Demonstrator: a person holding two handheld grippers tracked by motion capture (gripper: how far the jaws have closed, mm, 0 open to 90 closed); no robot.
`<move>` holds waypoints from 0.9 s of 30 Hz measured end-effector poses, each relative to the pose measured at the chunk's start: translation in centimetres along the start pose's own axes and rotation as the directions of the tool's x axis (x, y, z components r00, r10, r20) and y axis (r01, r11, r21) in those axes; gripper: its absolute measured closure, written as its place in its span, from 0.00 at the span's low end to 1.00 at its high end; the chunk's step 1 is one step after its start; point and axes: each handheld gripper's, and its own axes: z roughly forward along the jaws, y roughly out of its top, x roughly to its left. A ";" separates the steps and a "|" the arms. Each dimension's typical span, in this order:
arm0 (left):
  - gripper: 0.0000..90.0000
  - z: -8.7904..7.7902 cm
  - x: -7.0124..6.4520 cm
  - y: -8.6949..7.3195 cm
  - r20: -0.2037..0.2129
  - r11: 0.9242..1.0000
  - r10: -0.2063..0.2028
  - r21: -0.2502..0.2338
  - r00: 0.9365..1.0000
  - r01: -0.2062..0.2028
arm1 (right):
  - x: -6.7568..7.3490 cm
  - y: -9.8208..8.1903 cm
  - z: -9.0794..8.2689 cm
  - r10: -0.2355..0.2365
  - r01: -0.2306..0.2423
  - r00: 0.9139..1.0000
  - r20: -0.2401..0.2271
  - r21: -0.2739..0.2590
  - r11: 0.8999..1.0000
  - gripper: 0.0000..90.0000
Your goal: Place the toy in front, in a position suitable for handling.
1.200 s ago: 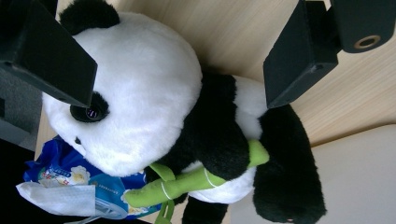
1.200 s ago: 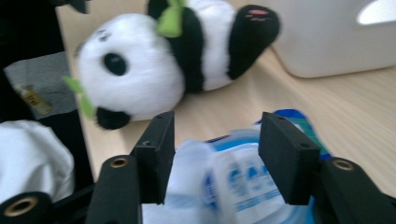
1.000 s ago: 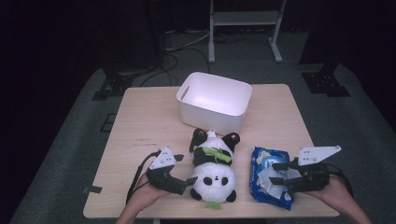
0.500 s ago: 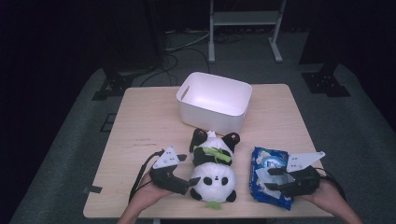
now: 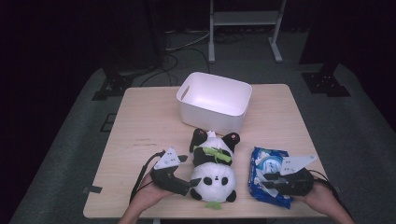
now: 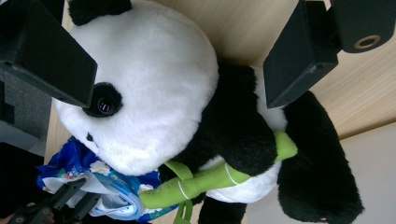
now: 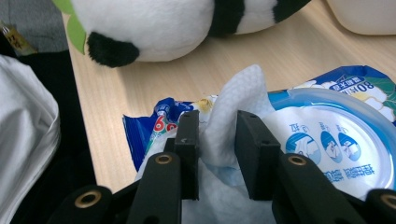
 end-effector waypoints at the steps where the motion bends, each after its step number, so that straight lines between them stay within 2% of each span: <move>1: 0.10 0.0 0.0 0.0 0.000 1.000 -0.003 0.000 1.000 0.003 | -0.2 -0.1 0.0 0.003 -0.003 1.000 0.000 -0.007 1.000 0.78; 5: 0.10 0.1 0.1 -0.1 0.000 1.000 -0.008 -0.001 1.000 0.008 | -1.1 -0.2 0.0 0.006 -0.006 1.000 0.024 -0.006 1.000 0.78; 12: 0.10 0.2 0.2 -0.1 0.000 1.000 -0.013 -0.003 1.000 0.013 | -3.8 -0.5 -0.4 0.053 -0.052 0.997 0.062 -0.020 0.998 0.78; 20: 0.10 0.3 0.3 0.1 0.002 1.000 -0.007 -0.002 1.000 0.007 | -6.9 -1.0 -1.0 0.124 -0.120 0.985 0.122 -0.041 0.992 0.78; 22: 0.10 0.2 0.3 0.2 0.002 1.000 -0.006 -0.005 1.000 0.006 | -7.4 -1.1 -1.3 0.152 -0.145 0.981 0.121 -0.064 0.987 0.79; 24: 0.10 0.2 0.3 0.2 0.002 1.000 -0.008 -0.006 1.000 0.008 | -7.4 -1.0 -1.4 0.154 -0.146 0.981 0.120 -0.071 0.987 0.81; 27: 0.10 0.2 0.4 0.3 0.001 1.000 -0.006 -0.006 1.000 0.006 | -7.2 -0.9 -1.8 0.146 -0.137 0.981 0.132 -0.077 0.988 0.90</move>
